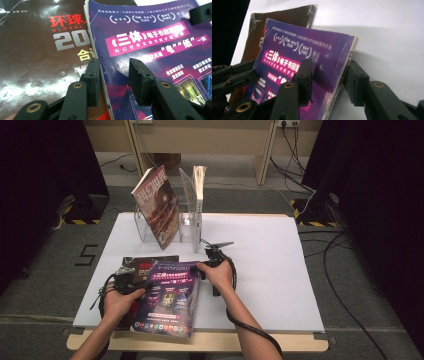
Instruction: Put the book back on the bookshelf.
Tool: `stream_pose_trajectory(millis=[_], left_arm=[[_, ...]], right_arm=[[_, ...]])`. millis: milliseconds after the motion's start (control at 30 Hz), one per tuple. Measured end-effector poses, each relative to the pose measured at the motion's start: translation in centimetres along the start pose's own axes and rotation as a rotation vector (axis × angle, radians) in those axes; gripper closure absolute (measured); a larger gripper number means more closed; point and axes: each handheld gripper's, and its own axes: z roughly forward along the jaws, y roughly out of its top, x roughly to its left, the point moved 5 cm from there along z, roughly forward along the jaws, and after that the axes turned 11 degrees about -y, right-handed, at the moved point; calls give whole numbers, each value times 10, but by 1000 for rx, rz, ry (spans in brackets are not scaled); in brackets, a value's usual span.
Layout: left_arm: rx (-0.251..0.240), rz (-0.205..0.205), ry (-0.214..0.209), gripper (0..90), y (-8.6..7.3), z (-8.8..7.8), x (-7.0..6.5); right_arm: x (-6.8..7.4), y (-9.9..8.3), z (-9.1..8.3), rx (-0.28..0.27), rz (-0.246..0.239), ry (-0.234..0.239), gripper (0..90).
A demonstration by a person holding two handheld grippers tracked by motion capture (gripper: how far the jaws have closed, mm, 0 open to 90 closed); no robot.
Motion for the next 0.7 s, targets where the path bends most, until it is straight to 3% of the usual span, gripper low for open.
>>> stream_pose_trajectory(millis=[233, 533, 700], left_arm=[[1, 6, 8, 614, 0, -1, 1], [2, -8, -9, 610, 0, -4, 4], [-16, -19, -26, 540, 3, -8, 2]], right_arm=[[15, 3, -15, -3, -83, 44, 710], [27, 7, -25, -21, -61, 100, 794], [34, 12, -33, -69, -42, 135, 820]])
